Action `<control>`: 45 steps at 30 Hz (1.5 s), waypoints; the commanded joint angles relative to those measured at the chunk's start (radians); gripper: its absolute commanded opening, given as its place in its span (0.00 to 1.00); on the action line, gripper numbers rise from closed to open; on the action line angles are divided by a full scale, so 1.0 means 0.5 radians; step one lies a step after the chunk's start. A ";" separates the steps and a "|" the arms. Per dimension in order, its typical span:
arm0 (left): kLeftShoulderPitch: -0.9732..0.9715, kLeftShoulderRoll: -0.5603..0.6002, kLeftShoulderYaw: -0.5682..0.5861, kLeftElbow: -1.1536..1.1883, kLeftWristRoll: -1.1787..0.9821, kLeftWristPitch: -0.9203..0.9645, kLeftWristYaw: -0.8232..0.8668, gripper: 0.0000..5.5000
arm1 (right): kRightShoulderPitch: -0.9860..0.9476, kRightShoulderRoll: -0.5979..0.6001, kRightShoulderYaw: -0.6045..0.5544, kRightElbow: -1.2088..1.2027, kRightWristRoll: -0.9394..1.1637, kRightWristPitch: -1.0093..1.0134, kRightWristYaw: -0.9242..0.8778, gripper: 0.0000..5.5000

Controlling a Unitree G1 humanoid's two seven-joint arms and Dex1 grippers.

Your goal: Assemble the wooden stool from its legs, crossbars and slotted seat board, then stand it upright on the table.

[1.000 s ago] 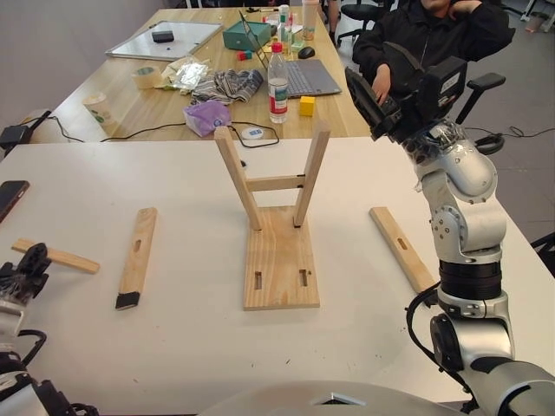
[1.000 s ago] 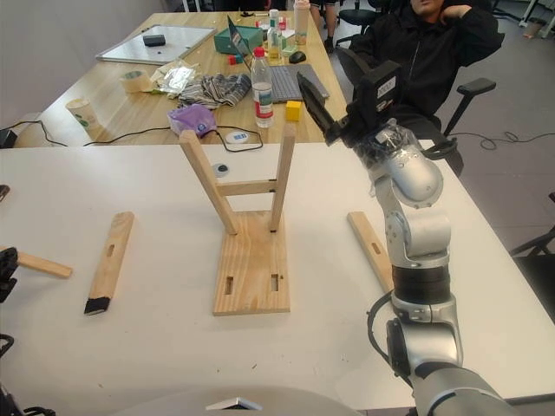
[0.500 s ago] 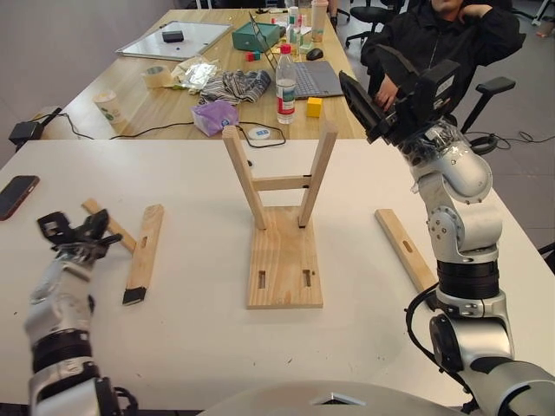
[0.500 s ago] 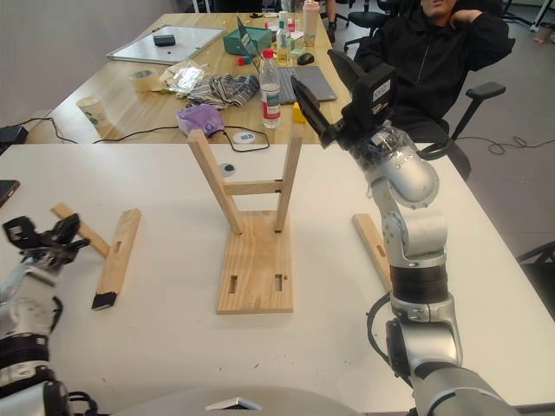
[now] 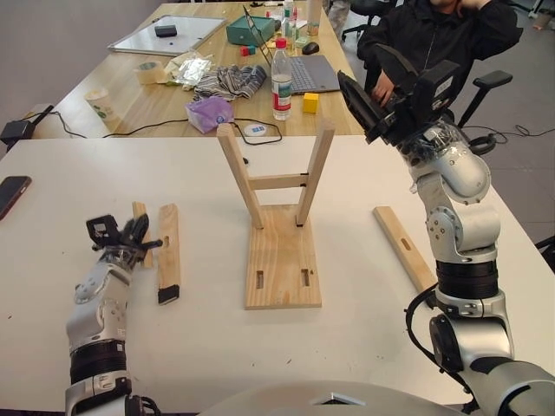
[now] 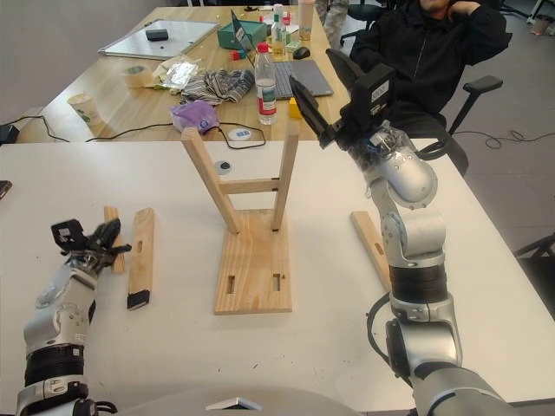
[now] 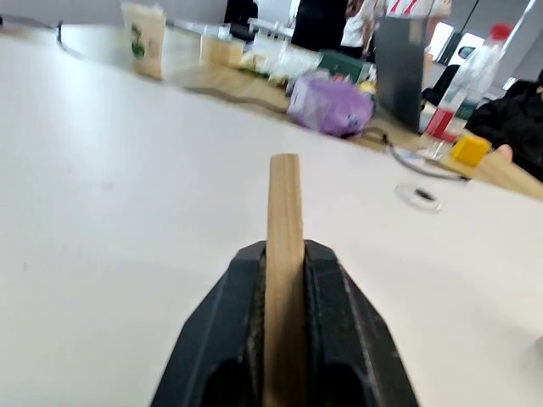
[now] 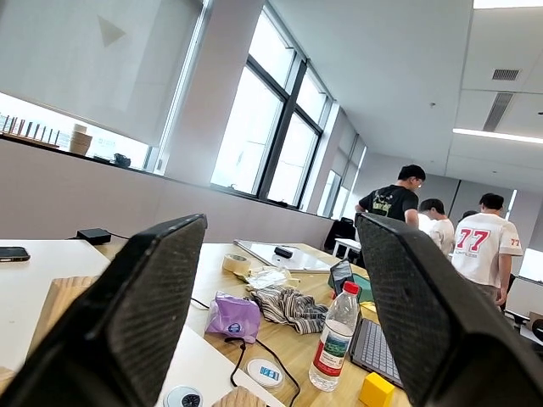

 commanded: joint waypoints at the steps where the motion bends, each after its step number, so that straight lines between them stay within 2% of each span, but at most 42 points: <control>1: -0.145 0.011 -0.054 -0.371 -0.083 0.159 0.051 0.07 | 0.000 0.053 0.027 -0.029 0.022 0.044 0.004 0.59; 7: -0.183 -0.093 -0.099 -0.283 0.012 0.108 0.125 0.07 | 0.006 0.073 0.040 -0.037 0.022 0.073 0.001 0.59; 10: -0.255 -0.175 -0.033 -0.501 -0.246 0.276 0.202 0.07 | 0.020 0.097 0.053 -0.149 0.281 0.397 0.070 0.59; 13: -0.596 -0.159 0.080 -0.740 -0.605 0.448 0.446 0.07 | -0.027 0.089 0.103 -0.379 0.659 0.843 0.117 0.59; 15: -0.859 -0.109 0.124 -0.844 -0.794 0.527 0.616 0.07 | -0.096 0.097 0.120 -0.455 0.764 1.022 0.066 0.59; 19: -1.415 -0.088 0.179 -0.897 -1.255 0.610 1.034 0.07 | -0.306 0.232 0.152 -0.410 0.763 1.158 -0.160 0.59; 22: -1.578 -0.208 0.235 -0.868 -1.529 0.499 1.324 0.07 | -0.401 0.315 0.229 -0.370 0.622 1.129 -0.291 0.59; 27: -1.550 -0.386 0.174 -0.837 -1.579 0.346 1.432 0.07 | -0.393 0.438 0.425 -0.469 0.487 1.119 -0.371 0.59; 33: -1.450 -0.569 0.030 -0.903 -1.500 0.236 1.454 0.07 | -0.431 0.514 0.555 -0.452 0.294 1.011 -0.390 0.59; 45: -1.299 -0.709 -0.204 -0.983 -1.240 0.139 1.356 0.07 | -0.489 0.618 0.593 -0.331 0.035 0.895 -0.423 0.59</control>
